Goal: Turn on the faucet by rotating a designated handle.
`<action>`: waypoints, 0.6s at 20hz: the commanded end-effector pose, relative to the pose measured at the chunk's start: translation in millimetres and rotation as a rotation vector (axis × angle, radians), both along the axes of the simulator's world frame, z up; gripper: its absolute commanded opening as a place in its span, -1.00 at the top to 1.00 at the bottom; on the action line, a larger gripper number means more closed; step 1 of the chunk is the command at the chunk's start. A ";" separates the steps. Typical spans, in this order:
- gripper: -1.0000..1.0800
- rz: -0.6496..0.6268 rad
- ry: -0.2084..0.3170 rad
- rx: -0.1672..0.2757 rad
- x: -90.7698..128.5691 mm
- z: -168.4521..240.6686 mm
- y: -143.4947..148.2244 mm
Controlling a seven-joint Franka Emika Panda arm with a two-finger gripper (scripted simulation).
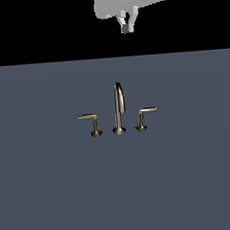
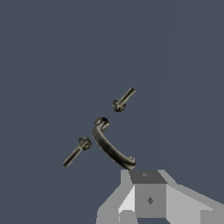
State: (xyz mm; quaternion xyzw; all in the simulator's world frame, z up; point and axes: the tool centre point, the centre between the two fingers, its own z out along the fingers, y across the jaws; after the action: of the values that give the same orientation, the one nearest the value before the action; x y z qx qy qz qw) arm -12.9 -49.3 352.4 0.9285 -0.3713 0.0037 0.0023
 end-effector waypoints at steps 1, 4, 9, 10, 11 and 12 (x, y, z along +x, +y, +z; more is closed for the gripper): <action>1.00 -0.073 0.000 0.001 15.7 -21.3 -8.1; 1.00 -0.159 0.000 0.002 32.7 -48.0 -18.1; 1.00 -0.303 0.000 0.003 56.9 -95.9 -35.2; 1.00 -0.331 0.000 0.003 61.1 -105.9 -38.6; 1.00 -0.360 0.000 0.004 65.1 -116.1 -42.1; 1.00 -0.389 0.001 0.004 68.9 -126.4 -45.5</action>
State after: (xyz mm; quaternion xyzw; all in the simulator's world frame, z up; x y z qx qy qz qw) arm 49.9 -89.5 241.7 0.8512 -0.5248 0.0020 0.0011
